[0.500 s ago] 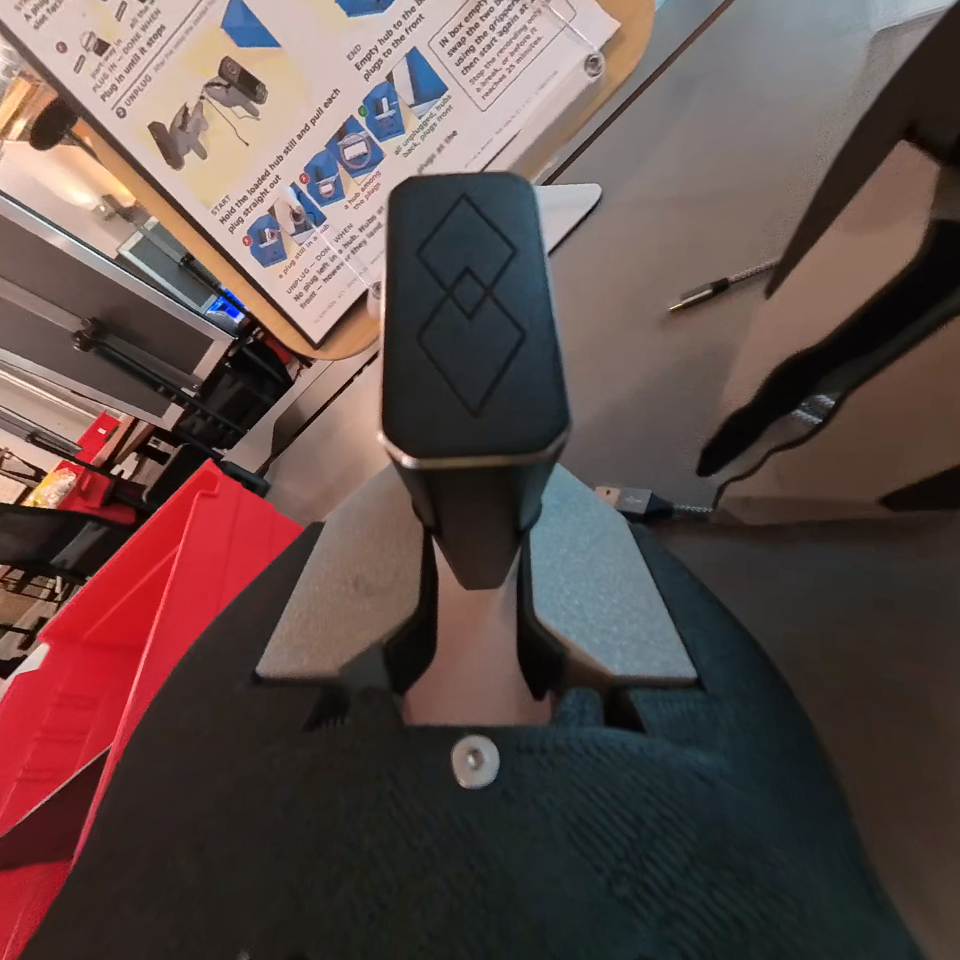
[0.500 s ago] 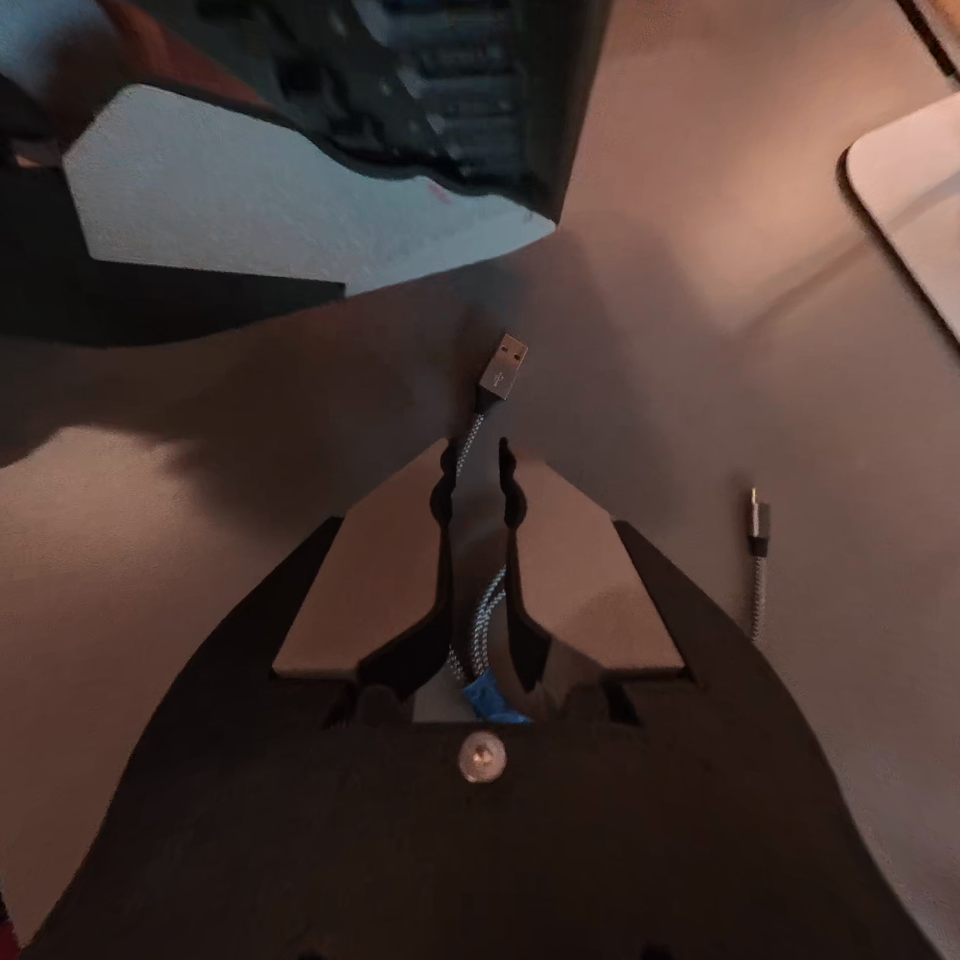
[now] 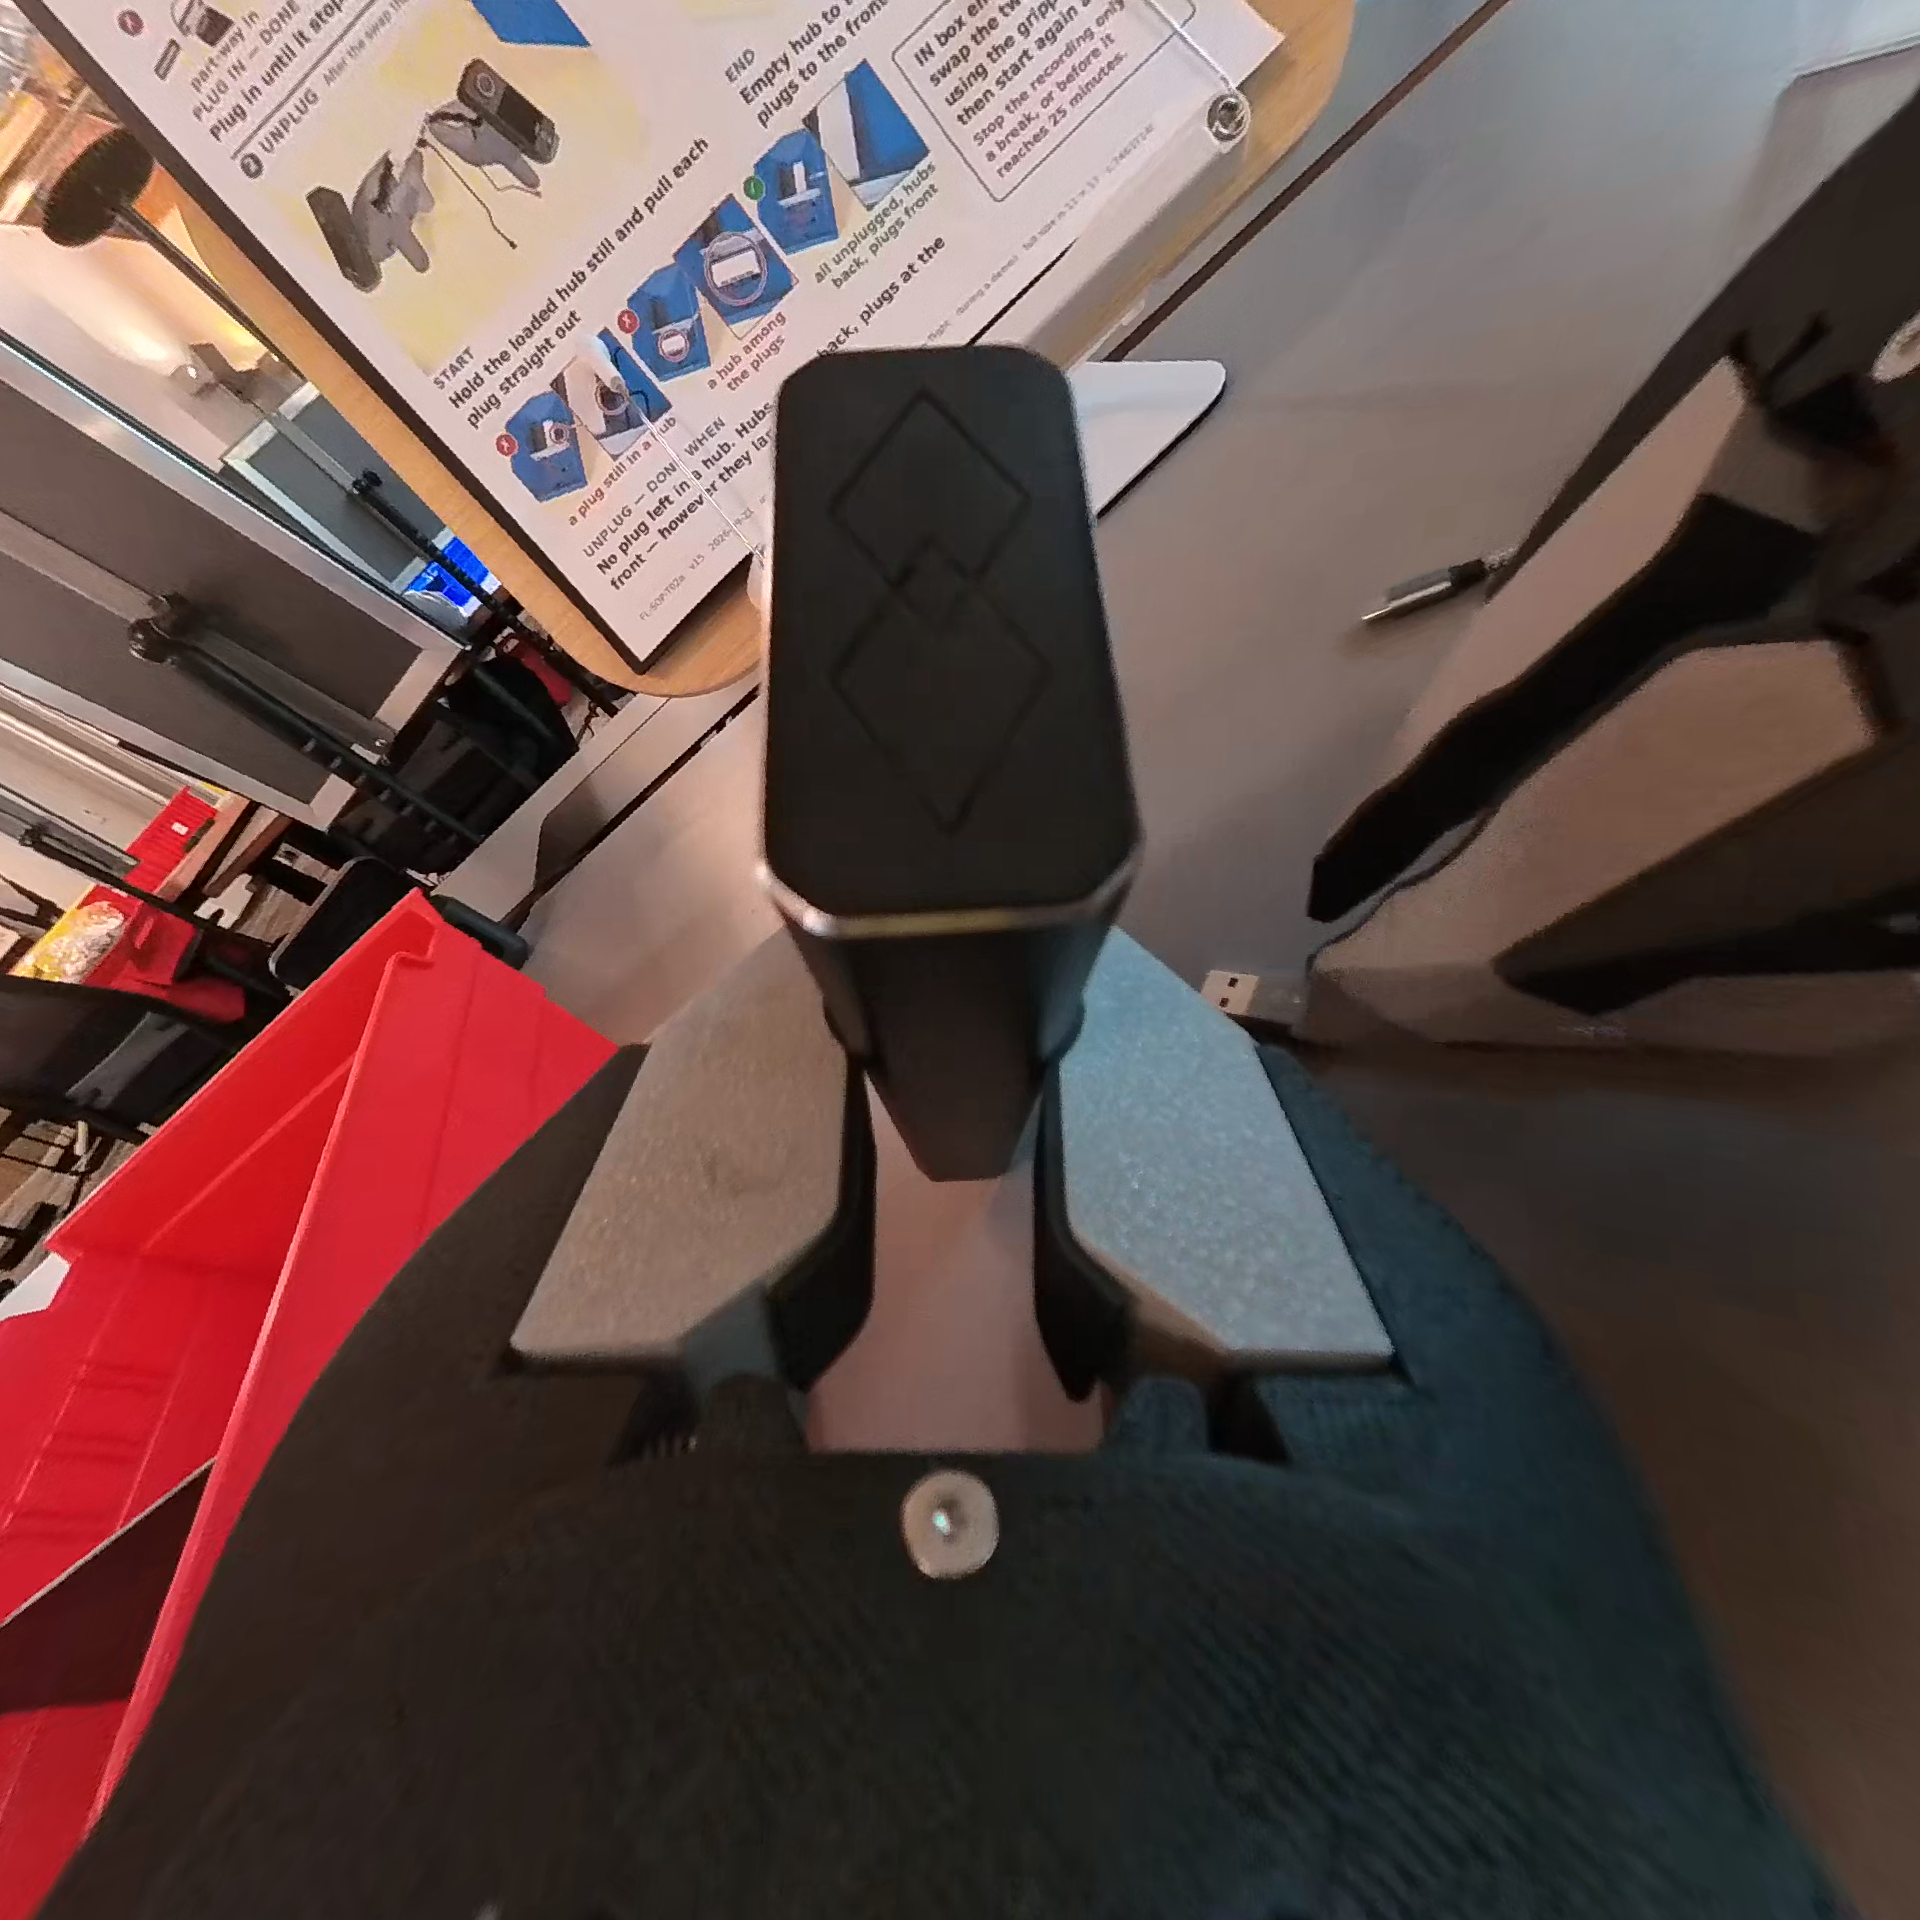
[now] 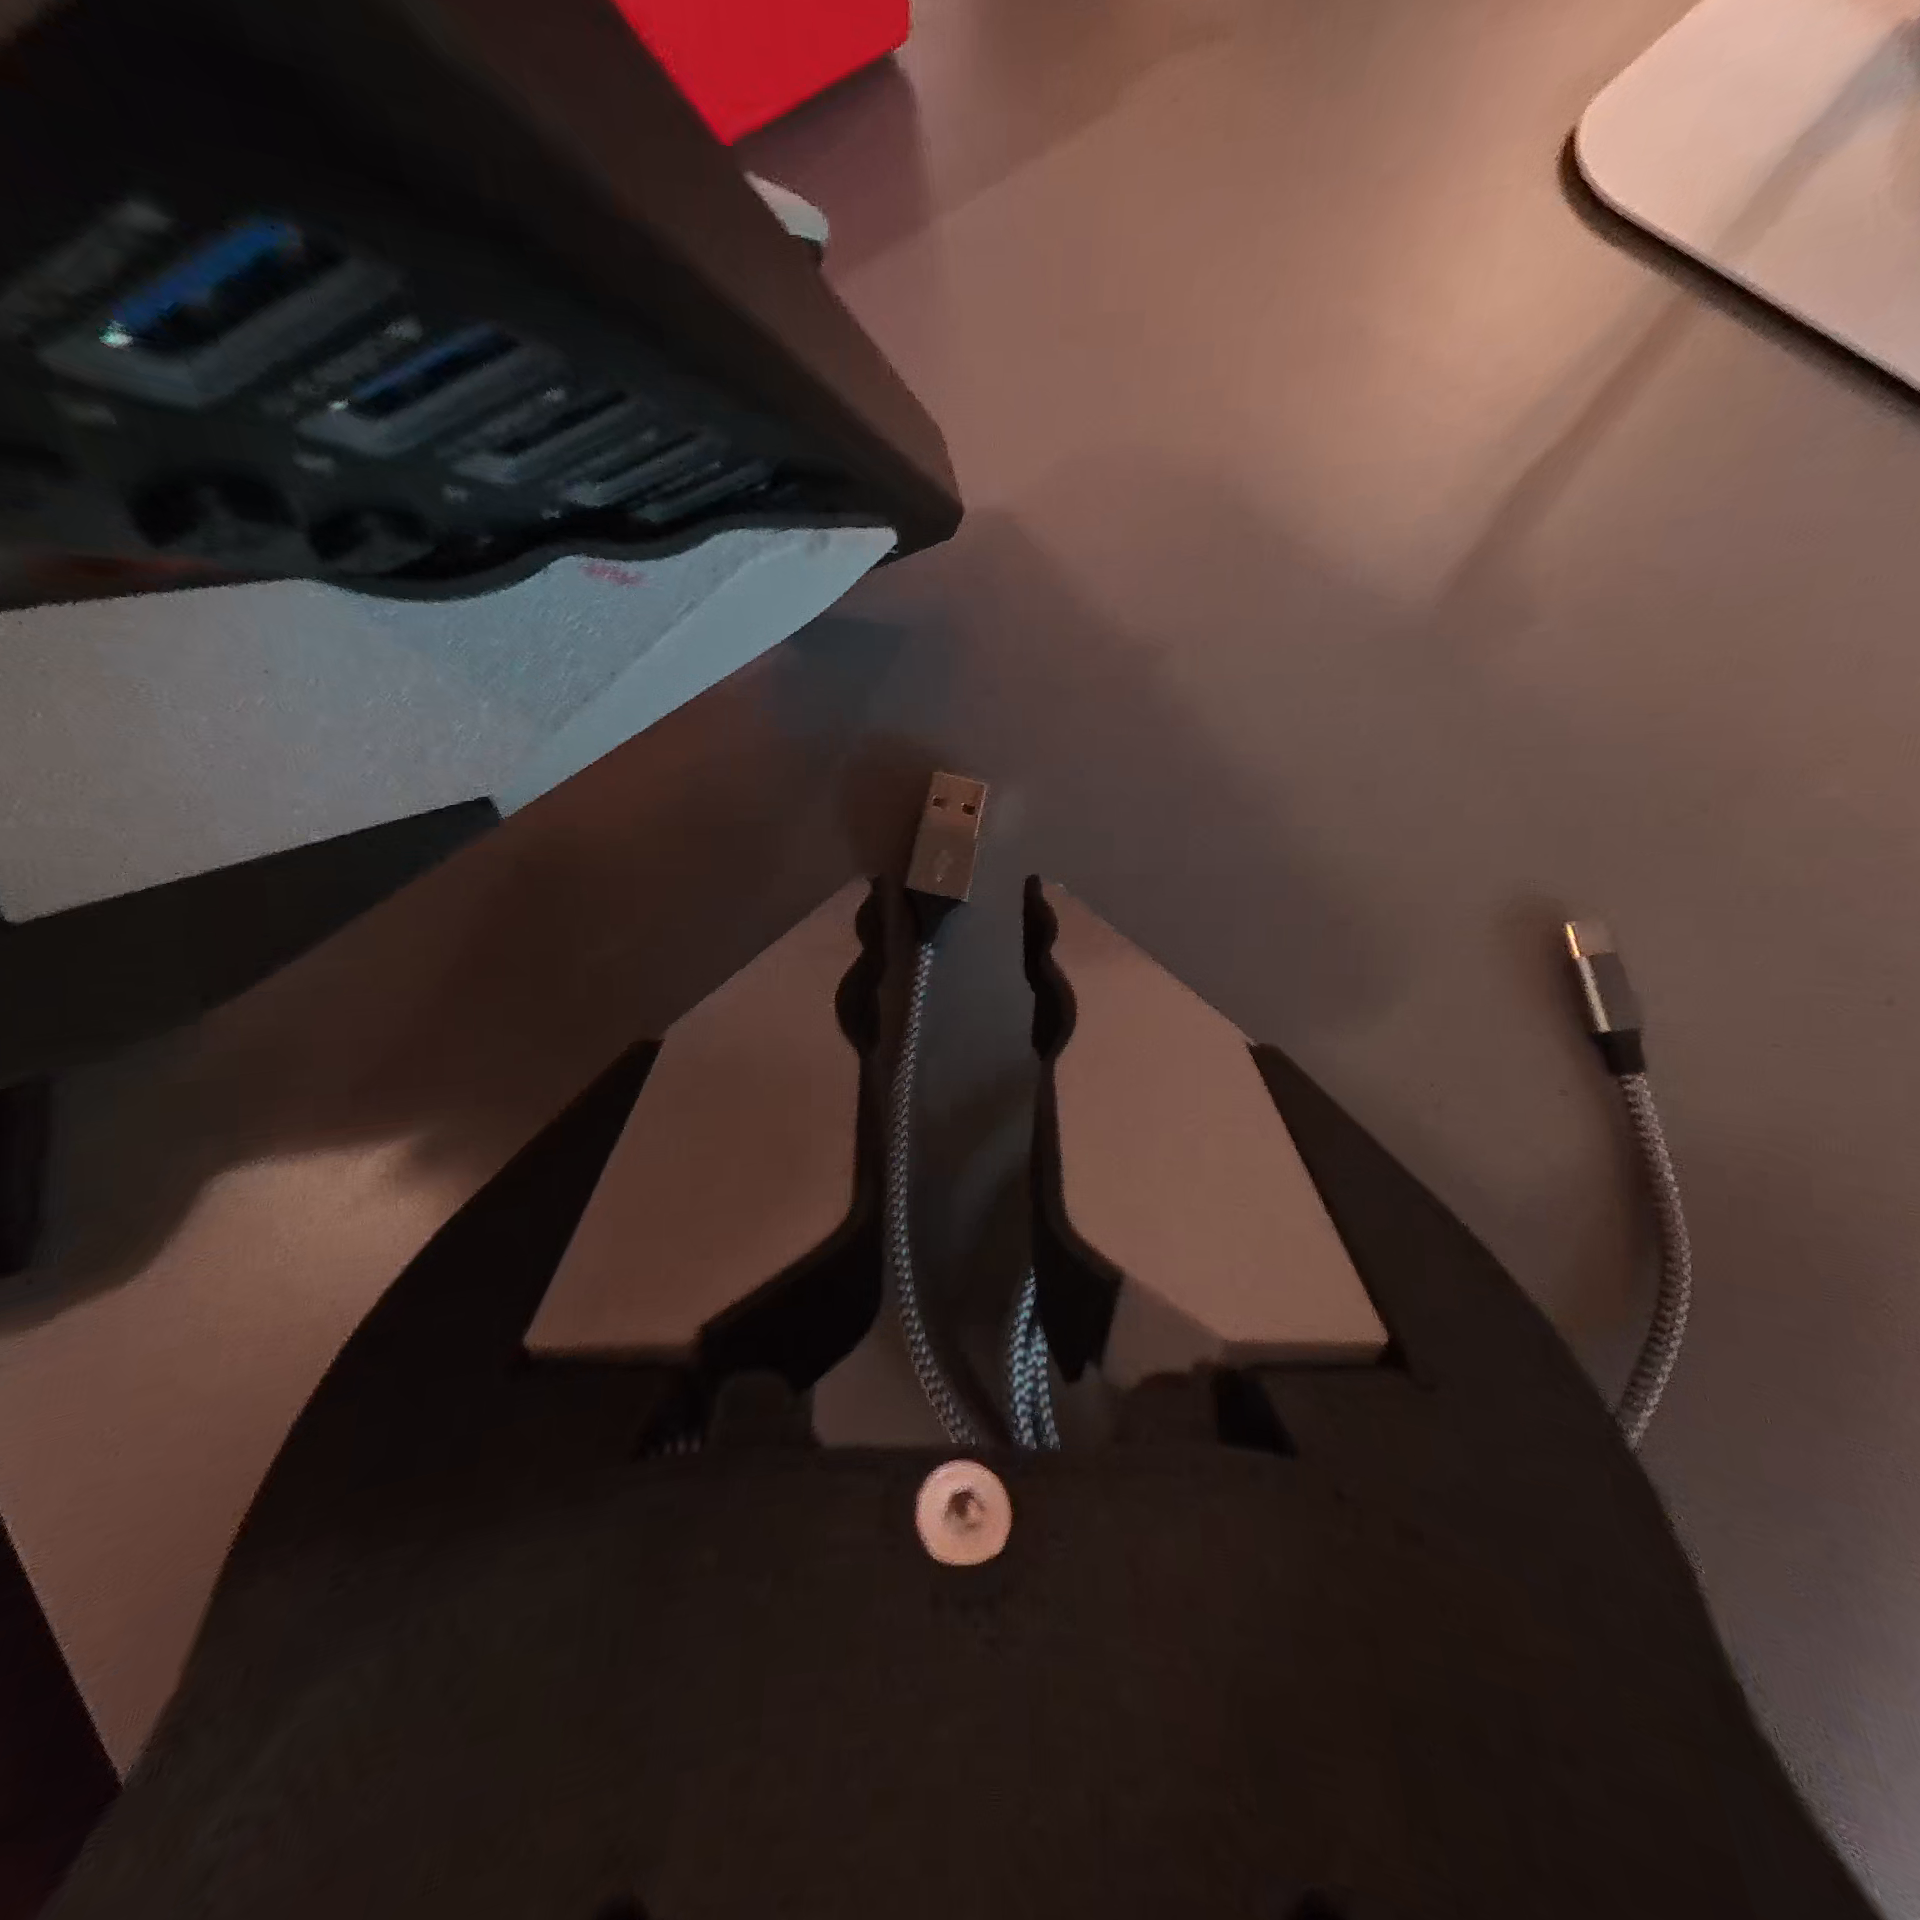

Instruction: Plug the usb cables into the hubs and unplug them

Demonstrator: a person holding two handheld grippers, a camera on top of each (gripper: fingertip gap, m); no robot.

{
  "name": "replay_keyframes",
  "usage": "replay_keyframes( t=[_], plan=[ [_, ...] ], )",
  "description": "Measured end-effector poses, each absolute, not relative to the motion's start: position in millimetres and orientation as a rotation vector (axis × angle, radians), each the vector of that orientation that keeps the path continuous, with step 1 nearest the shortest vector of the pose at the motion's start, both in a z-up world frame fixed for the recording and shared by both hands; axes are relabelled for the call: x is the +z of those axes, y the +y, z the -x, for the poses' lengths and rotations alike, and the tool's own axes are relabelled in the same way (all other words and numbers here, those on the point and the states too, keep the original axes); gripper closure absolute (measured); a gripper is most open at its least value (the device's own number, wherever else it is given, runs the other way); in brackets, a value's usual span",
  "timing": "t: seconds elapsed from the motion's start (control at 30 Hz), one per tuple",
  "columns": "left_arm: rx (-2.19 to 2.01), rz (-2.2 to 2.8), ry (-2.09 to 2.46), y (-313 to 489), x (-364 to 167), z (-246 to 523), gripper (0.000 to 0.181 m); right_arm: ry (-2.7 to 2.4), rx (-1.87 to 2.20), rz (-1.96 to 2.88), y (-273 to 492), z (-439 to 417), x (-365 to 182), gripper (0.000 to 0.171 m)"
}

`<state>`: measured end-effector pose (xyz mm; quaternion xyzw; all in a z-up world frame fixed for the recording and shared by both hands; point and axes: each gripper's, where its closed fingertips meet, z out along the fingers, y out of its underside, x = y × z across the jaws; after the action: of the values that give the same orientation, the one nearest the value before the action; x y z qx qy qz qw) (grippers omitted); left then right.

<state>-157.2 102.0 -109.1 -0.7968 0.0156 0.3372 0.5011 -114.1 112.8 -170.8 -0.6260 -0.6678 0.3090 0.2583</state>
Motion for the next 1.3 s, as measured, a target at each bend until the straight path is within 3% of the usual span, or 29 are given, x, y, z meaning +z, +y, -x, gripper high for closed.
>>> replay_keyframes(
  t=[0.23,0.63,1.3],
  plan=[
    [0.798,1.922,0.026,101.4,-108.3,157.1,0.153,-1.809,0.883,1.755,111.3,114.4,-177.4,0.142],
    [0.811,1.925,0.047,103.3,-109.2,154.5,0.154,-1.868,0.836,1.678,107.3,115.6,-179.6,0.162],
    [0.865,1.943,0.055,101.3,-111.5,159.4,0.155,-1.764,0.713,1.191,91.8,108.8,-112.4,0.163]
  ],
)
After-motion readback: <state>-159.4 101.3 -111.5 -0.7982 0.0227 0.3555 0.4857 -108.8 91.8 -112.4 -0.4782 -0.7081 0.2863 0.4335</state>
